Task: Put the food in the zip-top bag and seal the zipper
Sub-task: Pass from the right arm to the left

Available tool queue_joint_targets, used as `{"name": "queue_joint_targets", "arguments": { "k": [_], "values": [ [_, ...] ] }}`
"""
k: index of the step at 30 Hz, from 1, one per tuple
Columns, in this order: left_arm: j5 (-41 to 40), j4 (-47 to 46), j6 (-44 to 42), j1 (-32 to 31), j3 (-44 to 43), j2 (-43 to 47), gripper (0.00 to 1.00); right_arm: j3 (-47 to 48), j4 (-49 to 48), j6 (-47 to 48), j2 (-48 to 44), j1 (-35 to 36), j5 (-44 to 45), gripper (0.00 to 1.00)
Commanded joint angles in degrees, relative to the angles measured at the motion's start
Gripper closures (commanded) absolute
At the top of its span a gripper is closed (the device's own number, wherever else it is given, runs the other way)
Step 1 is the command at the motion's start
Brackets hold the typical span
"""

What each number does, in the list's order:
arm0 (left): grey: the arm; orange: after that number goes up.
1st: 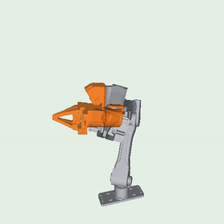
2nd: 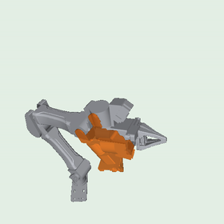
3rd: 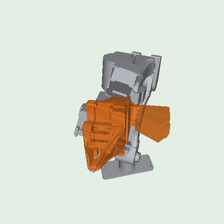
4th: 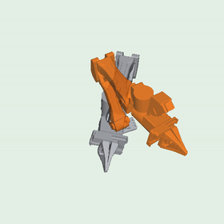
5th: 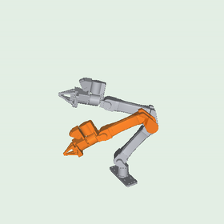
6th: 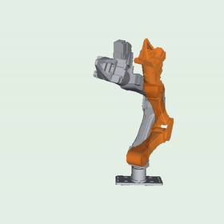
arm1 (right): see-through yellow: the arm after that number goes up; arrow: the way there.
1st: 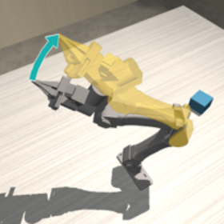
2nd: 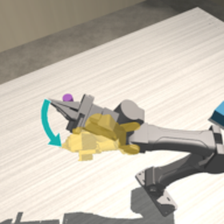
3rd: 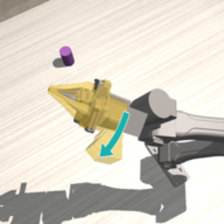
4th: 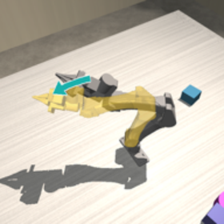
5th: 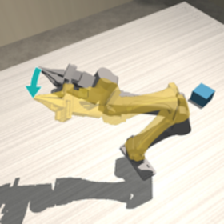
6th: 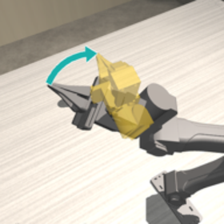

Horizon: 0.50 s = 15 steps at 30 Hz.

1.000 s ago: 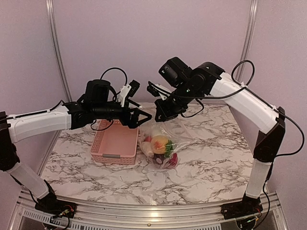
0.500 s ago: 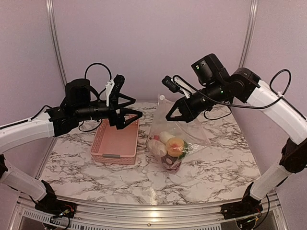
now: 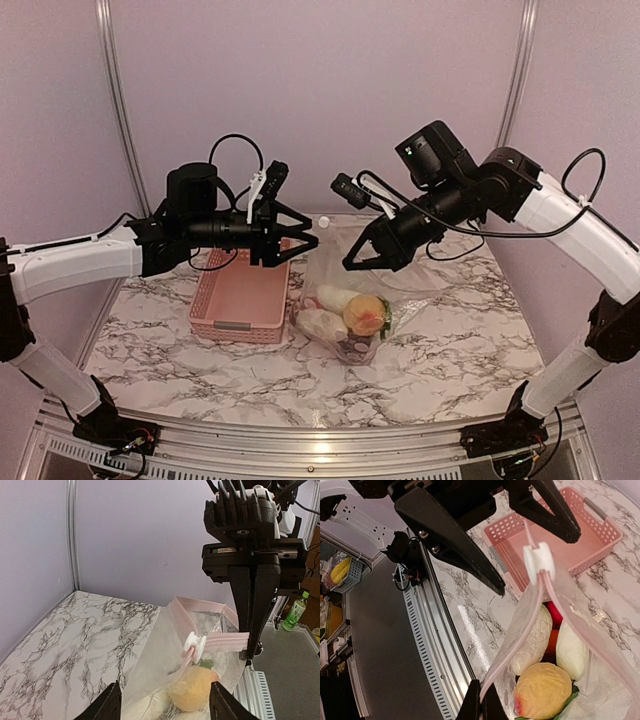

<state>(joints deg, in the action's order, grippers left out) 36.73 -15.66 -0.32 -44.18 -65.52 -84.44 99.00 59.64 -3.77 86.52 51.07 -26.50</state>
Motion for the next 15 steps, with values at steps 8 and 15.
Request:
{"name": "queue_joint_targets", "arguments": {
  "k": [8, 15],
  "values": [
    [5.96, -4.67, -0.04, -1.08, -3.79, -3.82, 0.54, 0.84, 1.69, 1.53, -0.92, 0.61, -1.26, 1.00],
    [8.34, -6.08, 2.33, -1.08, -4.88, -5.76, 0.66, 1.15, 2.44, 1.09, -1.16, 0.61, 0.52, 1.00]
  ]
}}
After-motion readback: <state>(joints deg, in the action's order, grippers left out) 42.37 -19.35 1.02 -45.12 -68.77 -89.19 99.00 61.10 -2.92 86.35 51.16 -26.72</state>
